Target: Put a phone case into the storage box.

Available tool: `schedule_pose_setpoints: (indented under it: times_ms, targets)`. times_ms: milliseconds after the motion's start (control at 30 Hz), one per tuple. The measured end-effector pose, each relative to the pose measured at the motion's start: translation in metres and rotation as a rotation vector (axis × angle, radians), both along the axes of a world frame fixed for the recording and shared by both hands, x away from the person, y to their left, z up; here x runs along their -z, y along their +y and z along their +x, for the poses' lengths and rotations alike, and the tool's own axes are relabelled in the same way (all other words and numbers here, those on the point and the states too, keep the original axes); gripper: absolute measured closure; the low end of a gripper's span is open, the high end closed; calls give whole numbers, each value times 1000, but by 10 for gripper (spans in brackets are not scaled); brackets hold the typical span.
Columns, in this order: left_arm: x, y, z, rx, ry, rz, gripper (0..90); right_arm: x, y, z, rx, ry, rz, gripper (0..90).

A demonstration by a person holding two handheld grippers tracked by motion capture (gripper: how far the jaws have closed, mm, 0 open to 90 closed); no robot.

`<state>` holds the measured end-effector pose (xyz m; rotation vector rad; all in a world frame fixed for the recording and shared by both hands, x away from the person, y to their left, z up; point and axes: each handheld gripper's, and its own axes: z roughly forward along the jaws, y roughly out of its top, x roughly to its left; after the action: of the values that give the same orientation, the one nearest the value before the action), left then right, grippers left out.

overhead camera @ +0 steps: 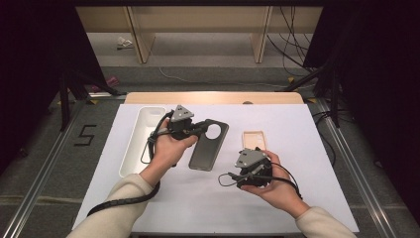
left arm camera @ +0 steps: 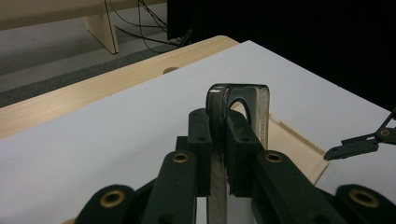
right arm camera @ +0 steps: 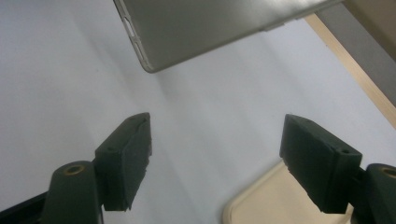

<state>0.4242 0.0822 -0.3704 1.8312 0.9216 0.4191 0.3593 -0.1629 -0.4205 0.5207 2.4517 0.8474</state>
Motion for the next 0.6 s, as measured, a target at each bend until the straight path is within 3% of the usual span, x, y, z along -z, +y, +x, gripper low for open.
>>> schedule_pose_setpoints:
  times_ms: [333,600]
  targets:
    - [-1,13,0,27,-55,-12,818,0,-8,4,41,-1,32,232]
    - [-2,25,2,56,-86,-45,817,0,-14,6,72,27,77,220]
